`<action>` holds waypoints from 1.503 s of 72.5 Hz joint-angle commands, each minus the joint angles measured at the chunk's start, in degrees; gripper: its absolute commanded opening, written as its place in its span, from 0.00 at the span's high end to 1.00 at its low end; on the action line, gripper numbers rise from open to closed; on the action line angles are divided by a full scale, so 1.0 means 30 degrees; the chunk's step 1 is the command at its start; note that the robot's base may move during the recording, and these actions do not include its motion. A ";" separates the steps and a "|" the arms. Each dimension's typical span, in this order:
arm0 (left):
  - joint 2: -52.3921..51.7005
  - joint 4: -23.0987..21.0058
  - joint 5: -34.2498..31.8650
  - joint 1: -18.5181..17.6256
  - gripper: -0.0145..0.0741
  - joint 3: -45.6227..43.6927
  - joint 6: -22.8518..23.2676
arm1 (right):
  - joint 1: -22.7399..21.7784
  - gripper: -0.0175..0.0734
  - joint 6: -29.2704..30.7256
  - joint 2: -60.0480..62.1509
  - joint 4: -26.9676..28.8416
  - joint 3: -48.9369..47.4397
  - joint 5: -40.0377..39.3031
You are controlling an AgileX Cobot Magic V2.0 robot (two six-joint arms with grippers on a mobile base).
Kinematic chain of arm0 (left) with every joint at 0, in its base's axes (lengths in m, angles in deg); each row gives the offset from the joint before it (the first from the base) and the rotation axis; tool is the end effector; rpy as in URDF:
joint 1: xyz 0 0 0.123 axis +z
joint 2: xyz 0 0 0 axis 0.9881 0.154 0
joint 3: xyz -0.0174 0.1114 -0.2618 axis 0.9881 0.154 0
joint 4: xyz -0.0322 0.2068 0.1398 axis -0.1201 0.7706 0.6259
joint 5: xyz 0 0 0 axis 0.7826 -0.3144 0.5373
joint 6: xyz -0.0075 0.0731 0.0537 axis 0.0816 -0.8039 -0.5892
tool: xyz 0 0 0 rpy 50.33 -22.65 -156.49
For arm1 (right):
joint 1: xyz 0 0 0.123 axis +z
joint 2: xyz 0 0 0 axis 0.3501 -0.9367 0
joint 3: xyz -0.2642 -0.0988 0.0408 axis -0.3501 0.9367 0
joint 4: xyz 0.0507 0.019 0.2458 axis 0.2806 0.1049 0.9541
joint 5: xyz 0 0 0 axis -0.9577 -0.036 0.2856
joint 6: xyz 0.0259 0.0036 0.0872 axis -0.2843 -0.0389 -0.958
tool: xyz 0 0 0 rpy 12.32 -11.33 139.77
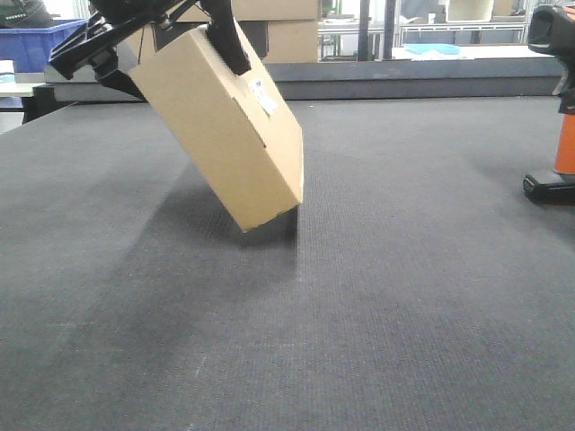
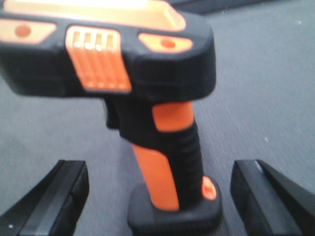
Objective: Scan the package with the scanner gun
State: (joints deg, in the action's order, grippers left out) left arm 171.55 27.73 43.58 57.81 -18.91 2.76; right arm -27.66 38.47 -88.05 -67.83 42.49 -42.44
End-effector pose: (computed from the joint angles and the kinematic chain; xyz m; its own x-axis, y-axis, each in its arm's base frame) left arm 0.3429 -0.1653 0.3015 -0.8612 -0.2414 -0.4473 0.0006 0.8796 -0.4758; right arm 0.2689 -0.0392 0.1867 -0.1561 0.2517 -0.9551 0.2232 0.9510 0.2142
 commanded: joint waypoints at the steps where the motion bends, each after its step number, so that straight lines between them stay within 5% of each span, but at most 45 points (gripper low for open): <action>1: -0.0039 -0.0017 -0.0252 -0.0119 0.96 -0.0034 0.0030 | 0.0102 0.27 -0.0148 -0.0401 0.0180 -0.0144 -0.1221; 76: -0.0039 0.0235 -0.0536 -0.0119 0.96 -0.0034 0.0030 | 0.0177 0.28 -0.0148 -0.3013 0.0667 -0.3437 -0.1156; 86: -0.0039 0.0235 -0.0536 -0.0119 0.96 -0.0034 0.0030 | 0.0177 0.42 -0.0148 -0.3013 0.0667 -0.3437 -0.1156; 98: -0.0039 0.0235 -0.0536 -0.0119 0.96 -0.0034 0.0030 | 0.0177 0.79 -0.0148 -0.3013 0.0632 -0.3437 -0.1156; 105: -0.0039 0.0235 -0.0536 -0.0119 0.96 -0.0034 0.0030 | 0.0177 0.98 -0.0148 -0.2727 -0.0642 -0.3437 -0.1156; 109: -0.0039 0.0235 -0.0536 -0.0119 0.96 -0.0034 0.0030 | 0.0177 0.99 -0.0148 -0.2389 -0.1540 -0.3437 -0.1156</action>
State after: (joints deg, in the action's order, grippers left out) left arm 171.55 28.42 43.36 57.81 -18.91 2.76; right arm -27.15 38.24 -96.93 -67.69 32.50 -44.72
